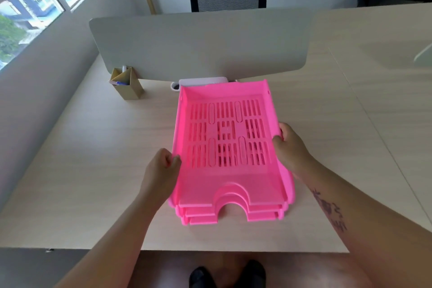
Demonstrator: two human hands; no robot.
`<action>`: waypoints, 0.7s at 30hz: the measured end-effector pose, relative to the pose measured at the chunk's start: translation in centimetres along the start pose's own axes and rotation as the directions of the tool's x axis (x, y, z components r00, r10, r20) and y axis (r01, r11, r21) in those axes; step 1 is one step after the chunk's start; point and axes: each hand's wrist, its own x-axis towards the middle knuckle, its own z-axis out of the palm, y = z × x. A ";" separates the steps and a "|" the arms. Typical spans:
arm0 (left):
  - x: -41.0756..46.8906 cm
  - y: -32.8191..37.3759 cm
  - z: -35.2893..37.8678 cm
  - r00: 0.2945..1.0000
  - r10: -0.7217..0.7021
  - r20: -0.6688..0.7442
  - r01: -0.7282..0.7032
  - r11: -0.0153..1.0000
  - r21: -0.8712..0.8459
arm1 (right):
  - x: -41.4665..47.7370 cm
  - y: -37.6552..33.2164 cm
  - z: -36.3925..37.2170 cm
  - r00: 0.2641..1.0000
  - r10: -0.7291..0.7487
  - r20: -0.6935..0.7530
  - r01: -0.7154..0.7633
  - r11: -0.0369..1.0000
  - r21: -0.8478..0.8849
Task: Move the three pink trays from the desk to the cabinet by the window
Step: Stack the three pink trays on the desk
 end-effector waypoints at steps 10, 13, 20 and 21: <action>0.7 -0.1 0.7 0.998 -0.056 0.038 0.062 0.987 -0.151 | 1.4 -0.3 0.2 0.998 0.044 0.052 -0.041 0.997 -0.064; 0.7 -0.1 0.8 0.997 -0.066 0.042 0.073 0.979 -0.188 | 2.1 0.4 0.4 0.993 0.081 0.087 -0.079 0.997 -0.023; -0.5 -0.5 0.4 0.973 -0.109 0.206 0.195 0.864 -0.464 | 1.0 0.7 0.4 0.991 0.089 0.100 -0.104 0.981 0.162; -1.2 -1.1 0.5 0.965 -0.097 0.244 0.212 0.836 -0.506 | 0.3 1.0 0.3 0.989 0.100 0.106 -0.118 0.976 0.184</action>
